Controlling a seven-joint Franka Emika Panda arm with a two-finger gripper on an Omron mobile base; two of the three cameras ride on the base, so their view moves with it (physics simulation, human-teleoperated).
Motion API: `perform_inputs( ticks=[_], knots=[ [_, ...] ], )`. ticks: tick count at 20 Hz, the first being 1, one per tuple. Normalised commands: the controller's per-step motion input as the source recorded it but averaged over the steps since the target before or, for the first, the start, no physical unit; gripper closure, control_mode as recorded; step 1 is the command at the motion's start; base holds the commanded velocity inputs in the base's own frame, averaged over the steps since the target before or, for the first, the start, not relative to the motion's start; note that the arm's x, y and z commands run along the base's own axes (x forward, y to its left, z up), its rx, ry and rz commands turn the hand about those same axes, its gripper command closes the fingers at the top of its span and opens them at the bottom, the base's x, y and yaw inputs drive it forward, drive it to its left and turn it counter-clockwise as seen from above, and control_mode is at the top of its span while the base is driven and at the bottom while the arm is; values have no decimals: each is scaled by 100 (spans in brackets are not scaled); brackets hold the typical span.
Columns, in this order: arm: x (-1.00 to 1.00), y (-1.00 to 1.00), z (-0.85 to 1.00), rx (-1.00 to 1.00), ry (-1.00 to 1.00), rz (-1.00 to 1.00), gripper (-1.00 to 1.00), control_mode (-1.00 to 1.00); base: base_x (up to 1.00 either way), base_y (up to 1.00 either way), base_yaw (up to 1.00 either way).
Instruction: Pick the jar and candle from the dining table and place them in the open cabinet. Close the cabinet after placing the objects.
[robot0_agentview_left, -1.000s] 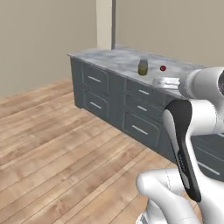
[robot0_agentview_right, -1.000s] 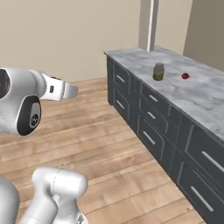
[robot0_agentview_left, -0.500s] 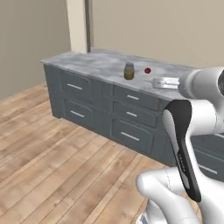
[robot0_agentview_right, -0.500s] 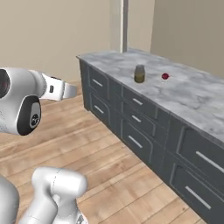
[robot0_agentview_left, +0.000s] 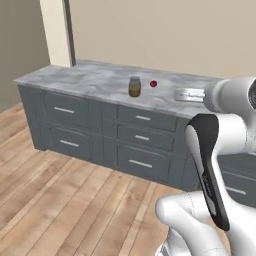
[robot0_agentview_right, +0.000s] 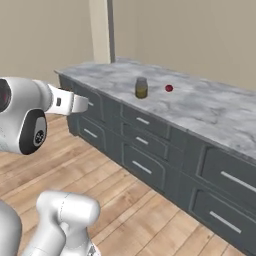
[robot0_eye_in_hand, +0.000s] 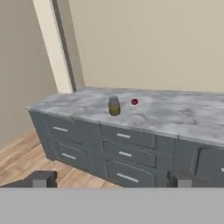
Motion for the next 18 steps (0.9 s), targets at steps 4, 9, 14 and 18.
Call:
perform_inputs(
  ticks=[4,9,14,18],
  knots=[
    [0,0,0,0,0,0,-100,100,41,41,-35],
    [0,0,0,0,0,0,-100,100,33,46,-37],
    [0,0,0,0,0,0,-100,100,31,47,-36],
    [0,0,0,0,0,0,-100,100,37,48,-34]
  ],
)
